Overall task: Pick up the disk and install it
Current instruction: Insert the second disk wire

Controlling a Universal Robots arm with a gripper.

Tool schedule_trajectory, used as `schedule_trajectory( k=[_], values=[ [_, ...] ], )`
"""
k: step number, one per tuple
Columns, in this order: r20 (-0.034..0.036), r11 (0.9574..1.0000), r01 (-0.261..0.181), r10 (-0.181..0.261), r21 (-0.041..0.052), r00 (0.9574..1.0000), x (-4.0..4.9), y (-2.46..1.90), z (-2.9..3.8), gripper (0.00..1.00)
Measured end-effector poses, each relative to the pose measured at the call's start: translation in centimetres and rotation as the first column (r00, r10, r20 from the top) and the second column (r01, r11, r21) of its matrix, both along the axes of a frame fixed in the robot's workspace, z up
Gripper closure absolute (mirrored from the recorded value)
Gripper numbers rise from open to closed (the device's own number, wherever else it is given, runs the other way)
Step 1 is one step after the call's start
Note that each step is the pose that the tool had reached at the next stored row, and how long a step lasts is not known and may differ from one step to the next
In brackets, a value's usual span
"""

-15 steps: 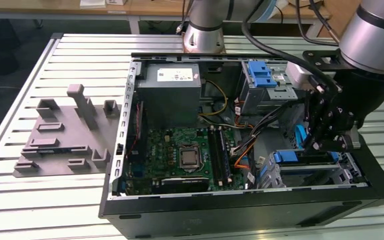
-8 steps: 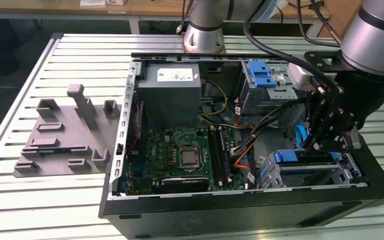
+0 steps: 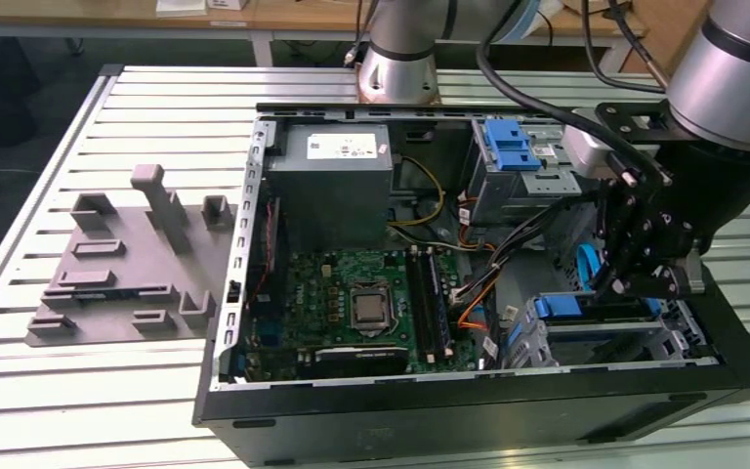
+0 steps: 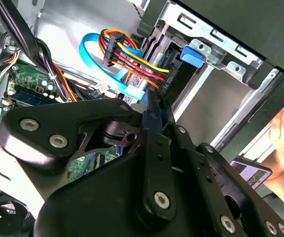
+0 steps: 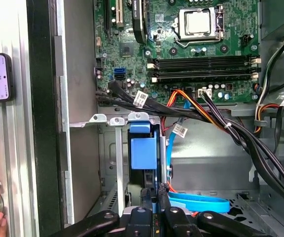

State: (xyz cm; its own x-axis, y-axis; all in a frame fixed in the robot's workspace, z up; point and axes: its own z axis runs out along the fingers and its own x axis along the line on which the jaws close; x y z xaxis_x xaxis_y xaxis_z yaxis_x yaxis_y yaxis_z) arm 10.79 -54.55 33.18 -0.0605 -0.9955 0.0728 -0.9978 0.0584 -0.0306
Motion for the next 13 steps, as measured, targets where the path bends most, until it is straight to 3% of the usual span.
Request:
schedule_trajectory(
  k=[7, 13],
  values=[
    [0.0, 1.0, 0.0, 0.0, 0.0002, 1.0, 0.0, -0.09, -0.01, 0.84],
    [0.0, 1.0, 0.0, 0.0, 0.0083, 1.0, 0.0, -0.25, 0.0, 0.84]
  ],
)
